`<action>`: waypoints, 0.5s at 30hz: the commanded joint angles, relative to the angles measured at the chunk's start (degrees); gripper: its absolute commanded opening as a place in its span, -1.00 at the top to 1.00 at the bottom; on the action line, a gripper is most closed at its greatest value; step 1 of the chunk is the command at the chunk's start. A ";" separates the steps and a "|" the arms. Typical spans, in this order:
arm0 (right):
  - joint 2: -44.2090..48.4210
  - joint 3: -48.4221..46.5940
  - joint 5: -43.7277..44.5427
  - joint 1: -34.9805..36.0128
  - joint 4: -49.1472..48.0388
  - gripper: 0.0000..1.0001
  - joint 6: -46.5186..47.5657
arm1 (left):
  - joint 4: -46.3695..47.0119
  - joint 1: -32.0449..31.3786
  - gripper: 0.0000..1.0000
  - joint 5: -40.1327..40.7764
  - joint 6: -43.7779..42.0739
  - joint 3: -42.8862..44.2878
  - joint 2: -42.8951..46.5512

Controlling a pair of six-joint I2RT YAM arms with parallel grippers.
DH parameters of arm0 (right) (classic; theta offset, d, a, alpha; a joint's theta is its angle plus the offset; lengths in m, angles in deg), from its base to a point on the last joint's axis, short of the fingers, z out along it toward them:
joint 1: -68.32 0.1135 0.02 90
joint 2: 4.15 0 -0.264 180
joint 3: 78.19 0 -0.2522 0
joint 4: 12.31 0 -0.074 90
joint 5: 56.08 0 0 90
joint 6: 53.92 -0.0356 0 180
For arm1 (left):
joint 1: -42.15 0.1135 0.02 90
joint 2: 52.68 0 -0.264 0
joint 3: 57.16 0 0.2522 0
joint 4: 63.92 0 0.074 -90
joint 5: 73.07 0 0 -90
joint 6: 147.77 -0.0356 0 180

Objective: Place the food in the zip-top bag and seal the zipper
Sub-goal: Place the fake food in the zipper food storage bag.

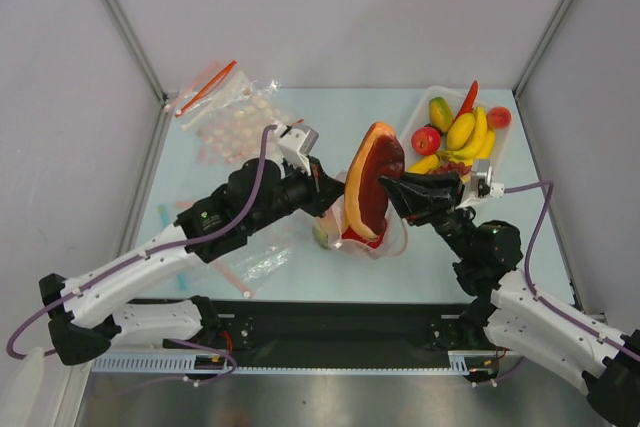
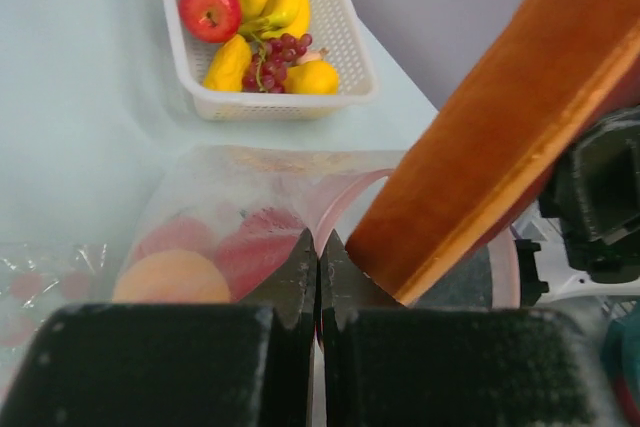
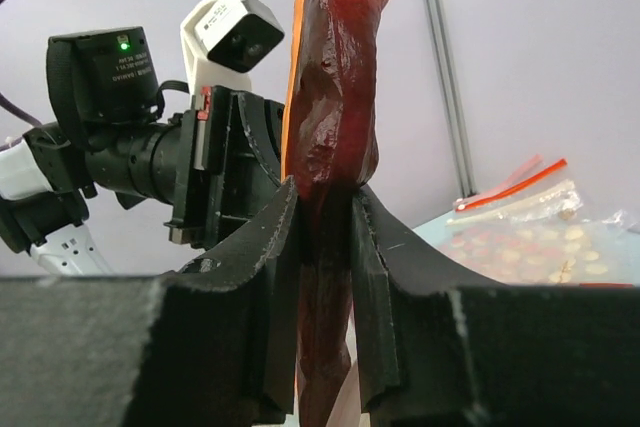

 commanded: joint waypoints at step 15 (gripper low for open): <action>-8.33 3.33 12.42 3.57 -11.44 1.00 1.96 | -1.98 1.70 0.99 12.00 3.30 8.94 -5.60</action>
